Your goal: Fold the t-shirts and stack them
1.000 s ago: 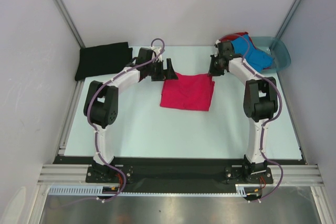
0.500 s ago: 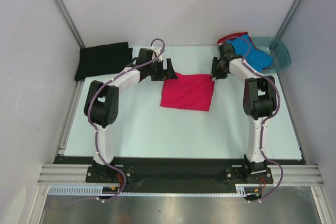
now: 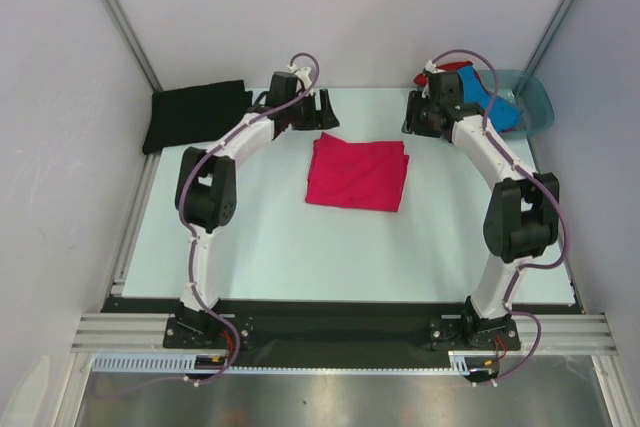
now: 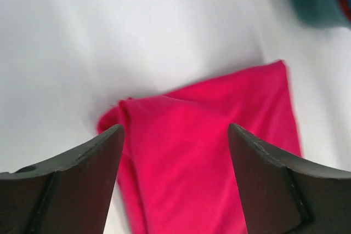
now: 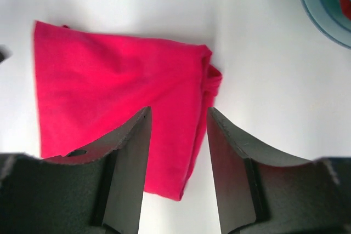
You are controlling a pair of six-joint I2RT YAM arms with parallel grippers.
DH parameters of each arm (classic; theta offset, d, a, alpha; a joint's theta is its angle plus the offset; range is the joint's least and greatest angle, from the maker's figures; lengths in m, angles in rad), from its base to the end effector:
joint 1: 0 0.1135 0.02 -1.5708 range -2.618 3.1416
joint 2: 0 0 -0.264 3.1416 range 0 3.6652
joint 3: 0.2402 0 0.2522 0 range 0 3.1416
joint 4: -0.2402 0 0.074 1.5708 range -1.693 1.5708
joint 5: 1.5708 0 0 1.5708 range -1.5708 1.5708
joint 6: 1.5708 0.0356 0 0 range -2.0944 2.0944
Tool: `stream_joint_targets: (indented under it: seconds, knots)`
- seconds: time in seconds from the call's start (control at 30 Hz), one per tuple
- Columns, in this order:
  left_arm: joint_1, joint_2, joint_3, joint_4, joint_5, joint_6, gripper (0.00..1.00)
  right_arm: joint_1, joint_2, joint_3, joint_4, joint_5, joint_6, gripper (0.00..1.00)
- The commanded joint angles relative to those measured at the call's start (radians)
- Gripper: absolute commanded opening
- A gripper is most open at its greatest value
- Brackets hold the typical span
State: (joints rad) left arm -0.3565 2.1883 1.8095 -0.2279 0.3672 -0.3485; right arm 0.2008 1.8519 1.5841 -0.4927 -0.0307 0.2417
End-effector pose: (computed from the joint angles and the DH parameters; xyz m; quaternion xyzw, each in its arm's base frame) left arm 0.4742 -0.1902 0.2328 0.0881 0.8708 -0.3092 0.3719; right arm 0.4160 0.0858 0.2846 0.0127 0.9189 0.1002 0.3814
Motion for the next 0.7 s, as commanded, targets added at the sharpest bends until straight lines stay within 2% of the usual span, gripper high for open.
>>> stream_joint_targets:
  seconds: [0.0,0.2,0.5,0.67]
  knots:
    - [0.001,0.086,0.085,-0.097,-0.131,0.051,0.82,0.011,-0.056,-0.021,0.013,0.005,-0.019,0.50]
    - [0.001,0.093,0.054,-0.103,-0.185,0.075,0.79,0.008,-0.074,-0.030,0.005,0.011,-0.025,0.51]
    - [-0.001,0.094,0.045,-0.090,-0.186,0.066,0.69,0.009,-0.054,-0.030,0.011,-0.002,-0.016,0.51]
    - [-0.001,0.108,0.060,-0.085,-0.171,0.060,0.54,0.011,-0.042,-0.030,0.002,0.000,-0.018,0.51]
